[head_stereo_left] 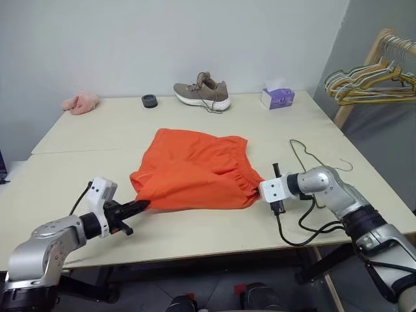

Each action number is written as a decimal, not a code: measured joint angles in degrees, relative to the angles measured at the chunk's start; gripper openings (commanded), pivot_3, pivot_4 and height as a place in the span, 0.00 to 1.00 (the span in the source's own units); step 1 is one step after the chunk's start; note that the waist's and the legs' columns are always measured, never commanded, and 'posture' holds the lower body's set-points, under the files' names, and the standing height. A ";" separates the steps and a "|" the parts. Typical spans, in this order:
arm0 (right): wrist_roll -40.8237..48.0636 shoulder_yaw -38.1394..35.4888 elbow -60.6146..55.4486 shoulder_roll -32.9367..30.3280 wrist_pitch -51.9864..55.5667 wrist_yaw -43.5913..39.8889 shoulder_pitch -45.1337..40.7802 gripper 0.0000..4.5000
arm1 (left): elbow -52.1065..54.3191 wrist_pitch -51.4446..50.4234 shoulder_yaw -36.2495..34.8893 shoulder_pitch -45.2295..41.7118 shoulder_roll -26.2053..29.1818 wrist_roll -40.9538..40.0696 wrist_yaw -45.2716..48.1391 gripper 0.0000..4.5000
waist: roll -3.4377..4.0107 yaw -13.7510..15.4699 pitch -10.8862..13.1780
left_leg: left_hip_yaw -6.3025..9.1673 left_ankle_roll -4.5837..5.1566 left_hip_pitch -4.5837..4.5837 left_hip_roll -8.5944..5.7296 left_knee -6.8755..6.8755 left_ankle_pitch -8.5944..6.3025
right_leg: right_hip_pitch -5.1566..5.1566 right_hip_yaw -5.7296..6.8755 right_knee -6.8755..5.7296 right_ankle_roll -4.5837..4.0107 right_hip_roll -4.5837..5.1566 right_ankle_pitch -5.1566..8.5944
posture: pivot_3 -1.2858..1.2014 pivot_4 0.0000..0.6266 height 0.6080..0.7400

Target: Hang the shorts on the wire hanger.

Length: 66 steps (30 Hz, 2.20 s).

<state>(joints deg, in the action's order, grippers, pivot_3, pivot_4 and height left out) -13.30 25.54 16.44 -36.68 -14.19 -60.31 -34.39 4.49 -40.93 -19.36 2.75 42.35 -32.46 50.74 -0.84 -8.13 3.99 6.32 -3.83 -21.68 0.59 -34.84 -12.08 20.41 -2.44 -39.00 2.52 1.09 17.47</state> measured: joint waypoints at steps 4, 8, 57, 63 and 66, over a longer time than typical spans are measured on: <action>0.76 -1.65 -9.23 -1.00 8.51 -0.66 4.02 0.00 | -0.32 -1.80 -5.54 3.37 -0.10 -2.17 -1.06 0.40 | 0.01 0.08 0.00 | -0.01 0.00 0.01 0.01 0.00 0.00 | 0.01 0.02 0.00 -0.02 0.00 0.02 | 0.47 0.00 1.00; -1.40 -1.63 -12.61 -0.03 12.34 0.83 4.62 0.00 | 2.86 -7.91 -9.10 3.20 -2.46 -9.82 -2.92 0.68 | -0.03 0.29 -0.02 | 0.00 -0.01 0.01 -0.01 -0.04 0.00 | -0.01 0.04 0.00 -0.01 0.02 0.01 | 0.47 0.00 1.00; -3.35 -1.06 -19.46 3.08 19.10 1.84 8.17 0.00 | -17.26 -15.03 3.71 -25.10 -10.02 -5.16 -16.93 0.44 | -0.10 -0.10 -0.06 | 0.01 -0.07 -0.01 -0.04 -0.05 0.04 | -0.04 0.03 0.03 0.09 -0.03 -0.05 | 0.46 0.00 1.00; -0.39 -2.17 -21.47 3.39 23.47 1.51 8.55 0.00 | -12.46 -17.60 -1.73 -21.70 -9.84 -10.92 -13.58 0.00 | -0.10 -0.06 -0.06 | 0.02 -0.07 -0.03 -0.02 -0.05 0.04 | -0.02 0.04 0.03 0.09 -0.02 -0.05 | 0.47 0.00 1.00; 1.51 -3.02 -22.91 3.46 26.64 1.42 8.56 0.00 | -8.63 -18.87 -6.79 -21.31 -9.82 -16.14 -12.71 0.00 | -0.10 0.01 -0.06 | 0.04 -0.07 -0.03 -0.02 -0.06 0.04 | -0.03 0.05 0.03 0.09 -0.02 -0.05 | 0.47 0.00 1.00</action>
<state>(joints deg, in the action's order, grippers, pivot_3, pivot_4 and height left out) -11.79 22.52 -6.47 -33.22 12.45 -58.89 -25.84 -4.13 -59.81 -26.14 -18.57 32.54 -48.61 38.03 -0.94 -8.12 3.94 6.36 -3.91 -21.71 0.57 -34.90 -12.05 20.39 -2.39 -38.97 2.61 1.07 17.42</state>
